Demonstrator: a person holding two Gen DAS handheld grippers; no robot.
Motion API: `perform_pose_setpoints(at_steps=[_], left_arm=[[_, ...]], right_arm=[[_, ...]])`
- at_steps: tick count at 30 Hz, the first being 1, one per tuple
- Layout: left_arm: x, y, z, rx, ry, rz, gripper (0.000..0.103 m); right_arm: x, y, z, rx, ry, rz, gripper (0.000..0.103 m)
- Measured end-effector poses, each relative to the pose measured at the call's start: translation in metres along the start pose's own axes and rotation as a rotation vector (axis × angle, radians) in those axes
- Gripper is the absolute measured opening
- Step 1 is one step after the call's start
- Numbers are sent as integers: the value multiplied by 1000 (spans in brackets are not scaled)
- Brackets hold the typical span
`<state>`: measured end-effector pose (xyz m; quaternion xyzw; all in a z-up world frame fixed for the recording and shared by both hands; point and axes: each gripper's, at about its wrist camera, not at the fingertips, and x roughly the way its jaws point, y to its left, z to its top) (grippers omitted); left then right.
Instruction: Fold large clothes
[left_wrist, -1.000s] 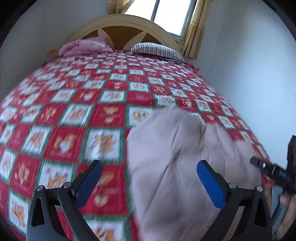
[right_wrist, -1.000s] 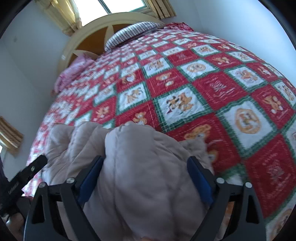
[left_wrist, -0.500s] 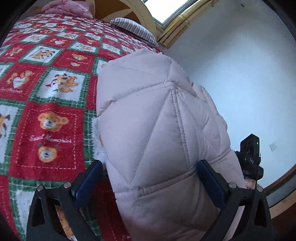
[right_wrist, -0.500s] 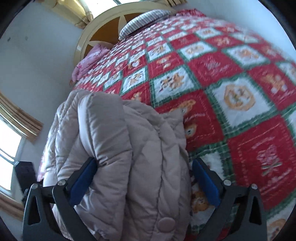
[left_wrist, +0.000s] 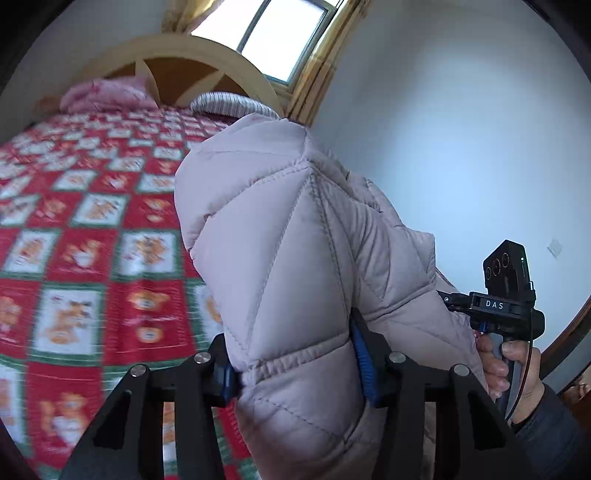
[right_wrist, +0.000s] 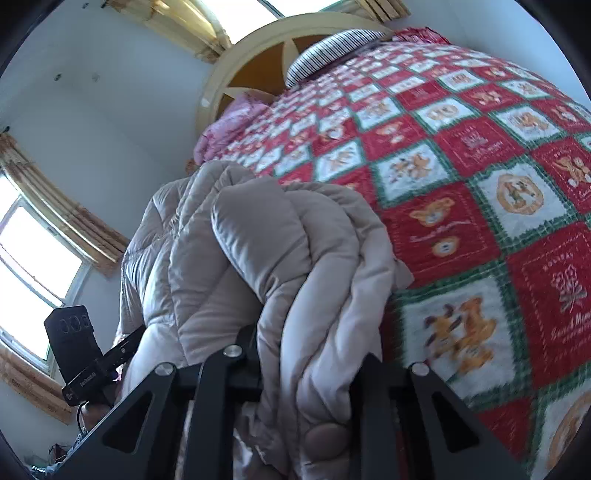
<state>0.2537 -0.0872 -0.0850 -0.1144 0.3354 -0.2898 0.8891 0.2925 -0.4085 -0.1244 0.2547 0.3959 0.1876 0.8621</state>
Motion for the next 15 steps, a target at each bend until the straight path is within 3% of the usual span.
perform_pose_setpoints(at_steps=[7,15], left_arm=[[-61,21,6,29,-65,125,50],[-122,69,1,19,-141,256,49]], right_arm=[[3,52,-10,-35,-12,88,22],[62,131,-15,-102,53,185,22]])
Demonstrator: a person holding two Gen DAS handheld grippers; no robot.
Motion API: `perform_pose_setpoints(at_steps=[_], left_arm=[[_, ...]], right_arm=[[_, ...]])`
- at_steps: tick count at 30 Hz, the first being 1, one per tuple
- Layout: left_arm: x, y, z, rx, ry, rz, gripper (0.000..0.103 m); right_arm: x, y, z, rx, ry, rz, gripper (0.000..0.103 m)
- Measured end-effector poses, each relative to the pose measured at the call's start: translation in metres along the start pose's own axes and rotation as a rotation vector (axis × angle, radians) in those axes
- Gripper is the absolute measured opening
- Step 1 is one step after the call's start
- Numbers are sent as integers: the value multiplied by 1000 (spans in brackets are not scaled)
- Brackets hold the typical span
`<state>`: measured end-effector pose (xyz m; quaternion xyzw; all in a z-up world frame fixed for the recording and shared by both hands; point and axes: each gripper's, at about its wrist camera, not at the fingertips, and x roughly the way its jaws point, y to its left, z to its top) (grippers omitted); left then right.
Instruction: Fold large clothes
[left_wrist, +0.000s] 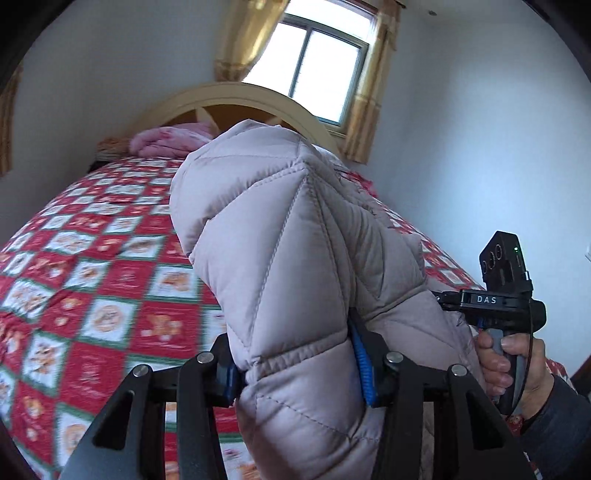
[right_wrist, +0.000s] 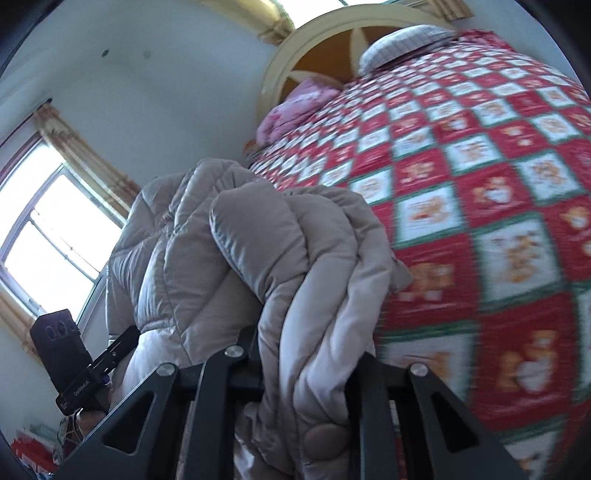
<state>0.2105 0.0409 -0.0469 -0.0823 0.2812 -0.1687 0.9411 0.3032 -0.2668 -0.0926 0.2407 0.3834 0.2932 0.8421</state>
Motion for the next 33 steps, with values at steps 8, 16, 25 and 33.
perform_pose_setpoints(at_steps=[8,16,25,33], left_arm=[[-30,76,-6,-74,-37,105,49],[-60,134,-22,-147,-53,194,49],[-72,165,-39,-206,-35,235,49],[-82,168,-47,-230,-32,249,49]], right_arm=[[80,56,3,-69,74,73,22],[152,108,-6,-133,159,122,22],[199,143,-16,-177,223,135,22],[219,154,-22,-179,252,141,22]])
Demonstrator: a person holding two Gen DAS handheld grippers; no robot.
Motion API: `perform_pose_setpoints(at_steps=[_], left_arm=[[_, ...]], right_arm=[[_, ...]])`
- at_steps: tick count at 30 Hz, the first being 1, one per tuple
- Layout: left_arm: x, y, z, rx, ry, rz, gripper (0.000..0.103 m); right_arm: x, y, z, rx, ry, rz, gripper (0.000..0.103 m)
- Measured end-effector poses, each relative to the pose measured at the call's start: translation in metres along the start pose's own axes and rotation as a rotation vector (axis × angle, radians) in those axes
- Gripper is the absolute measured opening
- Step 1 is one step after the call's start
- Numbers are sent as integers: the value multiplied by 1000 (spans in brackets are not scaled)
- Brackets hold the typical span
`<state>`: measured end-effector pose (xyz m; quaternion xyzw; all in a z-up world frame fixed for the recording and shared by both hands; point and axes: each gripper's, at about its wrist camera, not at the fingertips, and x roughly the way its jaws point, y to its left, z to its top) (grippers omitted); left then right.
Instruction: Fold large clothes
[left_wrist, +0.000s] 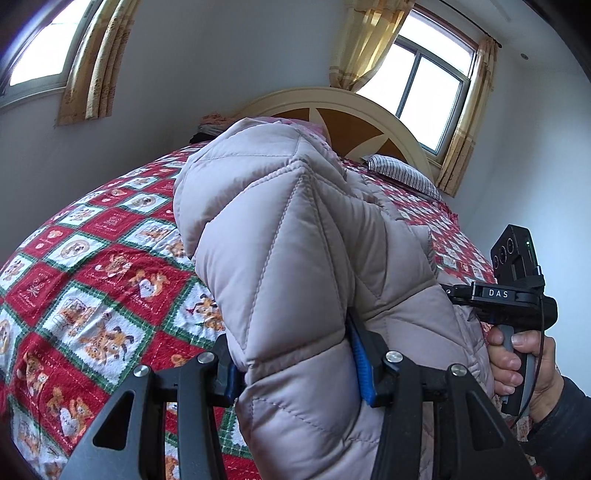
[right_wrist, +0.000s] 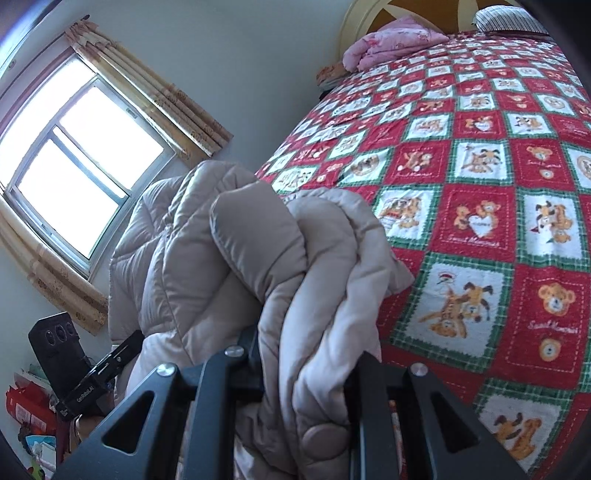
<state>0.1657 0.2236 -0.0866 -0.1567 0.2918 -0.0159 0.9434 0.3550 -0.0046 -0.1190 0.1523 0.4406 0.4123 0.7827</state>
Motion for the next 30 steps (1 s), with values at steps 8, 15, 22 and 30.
perform_pose_setpoints(at_steps=[8,15,22,30], left_arm=[[-5,10,-9,-32,16,17,50],[2,17,-20,-59,38,83,70],[3,10,-23,1,31,188,82],[-2,-19,-13,183,-23,359,83]], right_arm=[[14,3,0,-2,31,11,22],[26,-2,-1,9,54,-11,23],[33,-6,-4,-12,57,-64,26],[40,-12,-5,-38,78,-139,31]])
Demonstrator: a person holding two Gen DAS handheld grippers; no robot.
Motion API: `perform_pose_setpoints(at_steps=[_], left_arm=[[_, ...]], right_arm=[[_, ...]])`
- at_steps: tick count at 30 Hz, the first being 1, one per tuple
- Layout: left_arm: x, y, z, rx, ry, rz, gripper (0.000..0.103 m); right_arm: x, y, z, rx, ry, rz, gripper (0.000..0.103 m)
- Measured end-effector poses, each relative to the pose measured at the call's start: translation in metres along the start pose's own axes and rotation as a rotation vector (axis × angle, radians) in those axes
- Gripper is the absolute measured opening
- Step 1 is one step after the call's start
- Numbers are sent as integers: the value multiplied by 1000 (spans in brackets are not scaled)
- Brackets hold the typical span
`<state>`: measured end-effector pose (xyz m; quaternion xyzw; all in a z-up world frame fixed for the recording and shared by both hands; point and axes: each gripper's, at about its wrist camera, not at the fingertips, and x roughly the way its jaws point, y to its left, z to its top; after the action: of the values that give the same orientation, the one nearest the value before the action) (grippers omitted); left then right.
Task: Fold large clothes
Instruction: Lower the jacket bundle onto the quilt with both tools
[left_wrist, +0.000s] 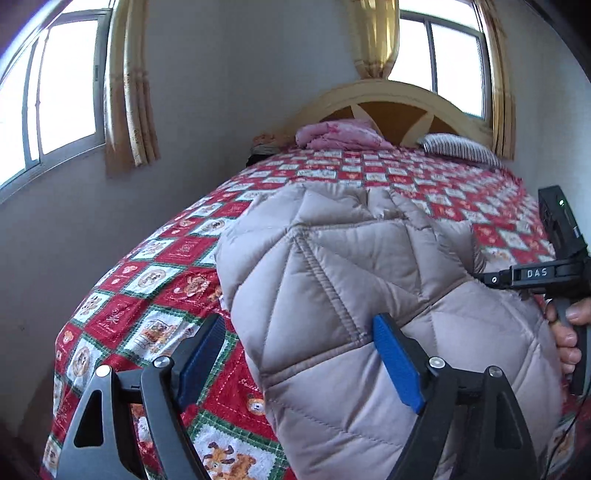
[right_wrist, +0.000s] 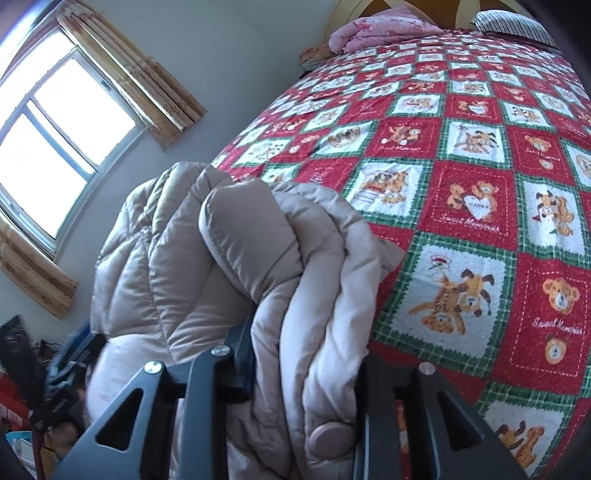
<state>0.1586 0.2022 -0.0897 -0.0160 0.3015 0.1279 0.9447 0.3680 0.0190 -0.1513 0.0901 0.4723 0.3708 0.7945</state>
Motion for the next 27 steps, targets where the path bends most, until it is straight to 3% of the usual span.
perform_pose_setpoints(at_steps=[2,10,27], left_arm=[[11,1,-1,-24,23,-19,83],[37,7,-13,-90,71,-41,102],[49,-2,-19,-144,84,-73,102]], right_arm=[[2,-3,0,9,3,-7,32],[4,-12,-4,22,13,-47,36],[9,-24,-14,43,9,-106,49]])
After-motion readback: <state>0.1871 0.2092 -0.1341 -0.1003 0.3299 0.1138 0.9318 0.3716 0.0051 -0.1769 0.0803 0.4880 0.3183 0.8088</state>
